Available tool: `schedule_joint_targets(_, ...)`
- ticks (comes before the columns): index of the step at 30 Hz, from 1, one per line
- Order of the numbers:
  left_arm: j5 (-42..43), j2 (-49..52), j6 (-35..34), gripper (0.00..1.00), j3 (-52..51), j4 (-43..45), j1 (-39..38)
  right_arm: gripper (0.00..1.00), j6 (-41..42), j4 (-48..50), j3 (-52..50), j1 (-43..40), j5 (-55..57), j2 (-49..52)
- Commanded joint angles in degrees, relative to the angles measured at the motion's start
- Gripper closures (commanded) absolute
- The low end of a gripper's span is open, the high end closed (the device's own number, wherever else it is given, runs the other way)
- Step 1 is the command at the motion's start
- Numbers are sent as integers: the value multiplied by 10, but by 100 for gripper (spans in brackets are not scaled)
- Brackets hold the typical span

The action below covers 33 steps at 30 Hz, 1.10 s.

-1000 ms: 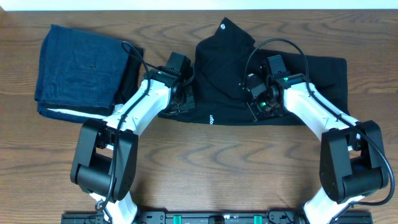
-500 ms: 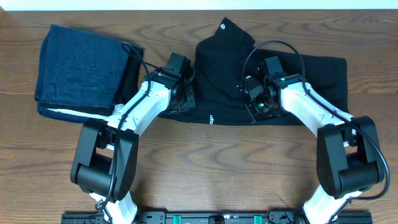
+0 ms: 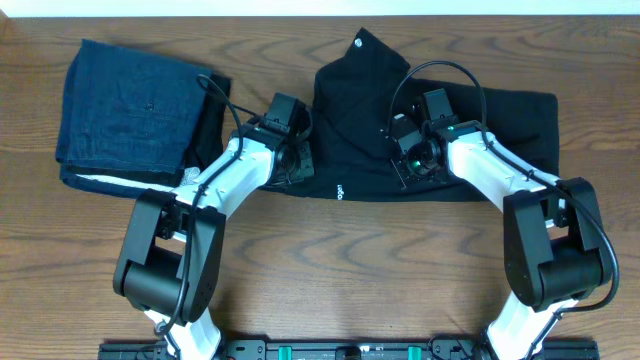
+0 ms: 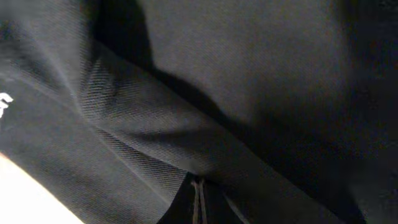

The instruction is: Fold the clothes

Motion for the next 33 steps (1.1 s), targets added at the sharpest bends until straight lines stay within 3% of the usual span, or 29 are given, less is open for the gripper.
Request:
schedule_joint_targets(1, 1, 5, -9, 94, -15, 7, 0, 99, 14, 10, -2, 3, 35, 20)
schedule_joint_targets(12, 1, 5, -9, 94, -29, 12, 0, 98, 37, 156, 3, 3, 54, 41)
schedule_joint_targets(19, 1, 5, -5, 94, -29, 11, 0, 96, 53, 163, 7, 2, 106, 35)
schedule_joint_targets(25, -27, 5, 35, 94, -29, 2, 0, 81, 53, 101, 38, -7, 109, -50)
schedule_joint_targets(27, -45, 5, 35, 94, -29, -4, 0, 73, 48, 91, 39, -16, 122, -86)
schedule_joint_targets(30, -55, 5, 35, 94, -29, -9, 0, 52, 32, 47, 39, -33, 129, -133)
schedule_joint_targets(33, -55, 5, 35, 94, -29, -12, 0, 57, -76, -33, 39, -46, 120, -153)
